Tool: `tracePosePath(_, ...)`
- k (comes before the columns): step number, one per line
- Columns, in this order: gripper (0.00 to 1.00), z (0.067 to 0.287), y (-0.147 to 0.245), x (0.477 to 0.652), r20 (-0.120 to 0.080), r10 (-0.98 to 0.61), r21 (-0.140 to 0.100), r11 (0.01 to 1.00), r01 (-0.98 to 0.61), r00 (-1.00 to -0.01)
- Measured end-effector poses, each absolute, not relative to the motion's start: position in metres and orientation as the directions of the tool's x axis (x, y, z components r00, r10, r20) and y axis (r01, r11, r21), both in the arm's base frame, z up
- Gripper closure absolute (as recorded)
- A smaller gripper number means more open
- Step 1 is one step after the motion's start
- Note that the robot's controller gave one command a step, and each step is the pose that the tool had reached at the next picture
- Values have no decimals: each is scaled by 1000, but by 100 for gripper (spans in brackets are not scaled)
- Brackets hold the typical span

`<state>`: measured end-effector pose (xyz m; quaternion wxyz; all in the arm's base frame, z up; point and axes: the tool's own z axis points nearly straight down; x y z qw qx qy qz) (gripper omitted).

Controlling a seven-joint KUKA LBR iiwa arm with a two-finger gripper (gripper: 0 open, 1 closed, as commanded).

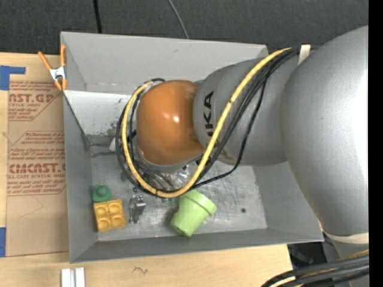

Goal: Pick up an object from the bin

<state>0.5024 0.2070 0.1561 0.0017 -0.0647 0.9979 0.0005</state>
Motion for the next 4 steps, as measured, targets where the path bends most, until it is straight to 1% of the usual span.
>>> tracePosePath(1,0,153,248,495,-2,-193,3,981,-193,-981)
tracePosePath(2,0,135,246,484,1,-12,1,1000,-12,-1000)
tracePosePath(3,0,78,241,500,-35,-70,-1,998,-70,-997)
tracePosePath(4,100,79,239,498,-25,-68,-6,998,-68,-997)
